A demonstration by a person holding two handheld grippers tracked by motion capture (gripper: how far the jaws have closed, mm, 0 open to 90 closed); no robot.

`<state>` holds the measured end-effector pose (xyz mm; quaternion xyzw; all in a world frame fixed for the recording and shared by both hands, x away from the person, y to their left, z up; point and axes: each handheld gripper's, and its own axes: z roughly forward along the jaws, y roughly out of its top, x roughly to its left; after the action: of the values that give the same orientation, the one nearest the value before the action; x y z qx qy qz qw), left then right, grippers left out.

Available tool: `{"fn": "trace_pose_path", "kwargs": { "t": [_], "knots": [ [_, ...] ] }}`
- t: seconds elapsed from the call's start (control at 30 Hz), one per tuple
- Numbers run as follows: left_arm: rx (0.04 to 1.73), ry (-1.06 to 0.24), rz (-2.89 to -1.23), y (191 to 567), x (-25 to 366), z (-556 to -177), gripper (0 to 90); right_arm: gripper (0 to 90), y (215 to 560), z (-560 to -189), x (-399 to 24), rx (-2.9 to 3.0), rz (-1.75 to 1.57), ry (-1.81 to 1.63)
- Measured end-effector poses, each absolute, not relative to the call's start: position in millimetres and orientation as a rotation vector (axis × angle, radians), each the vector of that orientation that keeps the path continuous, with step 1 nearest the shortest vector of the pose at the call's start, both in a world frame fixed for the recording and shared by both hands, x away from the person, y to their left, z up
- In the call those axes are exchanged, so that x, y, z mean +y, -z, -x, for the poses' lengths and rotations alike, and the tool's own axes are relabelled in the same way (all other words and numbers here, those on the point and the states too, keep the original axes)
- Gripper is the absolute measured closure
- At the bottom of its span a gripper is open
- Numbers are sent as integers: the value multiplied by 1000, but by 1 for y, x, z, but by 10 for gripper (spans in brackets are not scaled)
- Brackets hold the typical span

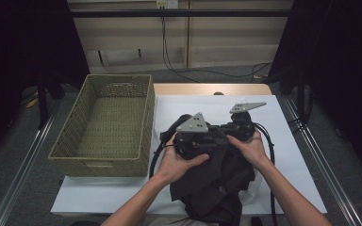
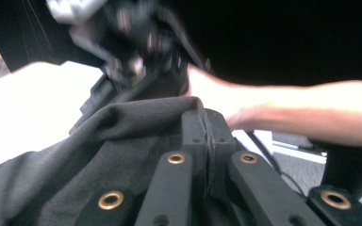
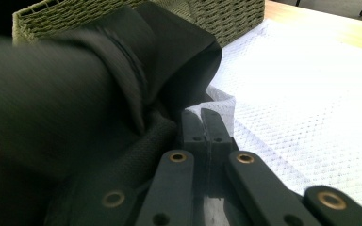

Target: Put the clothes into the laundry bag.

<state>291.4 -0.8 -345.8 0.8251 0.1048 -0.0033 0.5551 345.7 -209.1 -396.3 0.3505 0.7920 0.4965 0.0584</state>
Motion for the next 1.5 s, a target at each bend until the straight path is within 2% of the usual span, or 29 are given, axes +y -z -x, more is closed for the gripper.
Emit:
{"fn": "trace_pose_path", "kwargs": {
  "t": [0.2,0.3,0.4,0.47,0.53,0.6,0.8,0.9,1.1,1.13,1.27,1.5],
  "knots": [
    [289,67,-2040,389,-19,-299,890,899,393,-345,-211,2380,-1062,-1506],
    [296,122,-2029,400,-27,-302,889,899,388,-344,-213,2359,-1046,-1510],
    [261,42,-2117,409,-40,-295,889,899,381,-341,-214,2335,-1038,-1524],
    [277,66,-2147,420,-45,-298,888,900,373,-336,-215,2320,-1019,-1536],
    [301,31,-2181,433,-45,-304,887,900,369,-332,-216,2314,-1013,-1525],
    [347,28,-2178,446,-35,-313,885,900,370,-327,-216,2331,-1006,-1504],
    [372,23,-2138,447,-33,-315,866,900,380,-319,-217,2363,-1032,-1513],
    [372,48,-2079,444,-28,-316,798,900,386,-315,-214,2380,-1033,-1493],
    [365,-8,-2043,424,-17,-306,562,900,397,-318,-208,2407,-1037,-1471],
    [362,-8,-2052,422,-15,-306,497,900,397,-319,-207,2408,-1033,-1464],
    [323,1,-2067,409,-3,-307,429,900,397,-319,-208,2407,-1032,-1464],
    [349,-100,-2001,383,27,-304,299,900,397,-318,-209,2412,-1025,-1459]
  ]
}}
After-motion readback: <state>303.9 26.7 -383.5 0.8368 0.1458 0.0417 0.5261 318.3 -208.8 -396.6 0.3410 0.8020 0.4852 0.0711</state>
